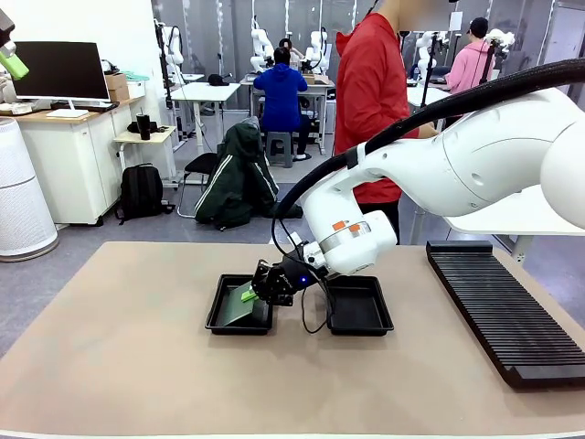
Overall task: Inspect and transfer BCBs to ESD trays.
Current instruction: Pick up the Blank PCB from the PCB Rack and place it in the left ESD tray.
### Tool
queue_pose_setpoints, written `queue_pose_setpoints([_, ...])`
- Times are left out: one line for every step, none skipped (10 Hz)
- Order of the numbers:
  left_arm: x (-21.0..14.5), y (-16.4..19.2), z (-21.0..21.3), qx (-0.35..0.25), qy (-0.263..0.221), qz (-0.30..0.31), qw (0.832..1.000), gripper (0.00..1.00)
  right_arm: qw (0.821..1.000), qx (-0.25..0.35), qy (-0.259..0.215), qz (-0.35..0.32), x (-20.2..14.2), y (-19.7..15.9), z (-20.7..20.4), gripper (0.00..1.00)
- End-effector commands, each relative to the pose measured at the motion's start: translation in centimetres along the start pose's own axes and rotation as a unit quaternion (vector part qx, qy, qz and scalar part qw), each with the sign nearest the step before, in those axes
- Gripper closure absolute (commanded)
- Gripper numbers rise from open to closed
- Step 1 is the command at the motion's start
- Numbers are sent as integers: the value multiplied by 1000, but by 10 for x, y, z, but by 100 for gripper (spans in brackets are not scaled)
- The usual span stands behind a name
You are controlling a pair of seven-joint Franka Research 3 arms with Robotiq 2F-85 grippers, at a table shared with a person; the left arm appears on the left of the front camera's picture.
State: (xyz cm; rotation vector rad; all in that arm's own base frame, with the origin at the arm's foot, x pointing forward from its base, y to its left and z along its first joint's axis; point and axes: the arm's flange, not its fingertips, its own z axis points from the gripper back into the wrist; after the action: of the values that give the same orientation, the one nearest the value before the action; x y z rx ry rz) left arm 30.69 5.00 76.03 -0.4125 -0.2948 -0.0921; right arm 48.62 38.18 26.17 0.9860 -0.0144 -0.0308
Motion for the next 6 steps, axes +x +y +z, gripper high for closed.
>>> queue_pose_setpoints([0, 1, -1, -1, 1, 2, 1000, 0, 1000, -11, -7, -10, 1, 2, 2, 97])
queue_pose_setpoints([0, 1, -1, -1, 1, 2, 1000, 0, 1000, -10, -10, -16, 3, 4, 4, 97])
queue_pose_setpoints([0, 1, -1, -1, 1, 2, 1000, 0, 999, -24, -12, -18, 4, 6, 4, 97])
queue_pose_setpoints([0, 1, -1, -1, 1, 2, 1000, 0, 999, -30, -10, -18, 5, 10, 2, 97])
queue_pose_setpoints([0, 1, -1, -1, 1, 2, 1000, 0, 999, -40, -12, -20, 6, 11, 3, 90])
queue_pose_setpoints([0, 1, -1, -1, 1, 2, 1000, 0, 999, -47, -11, -19, 6, 14, 3, 89])
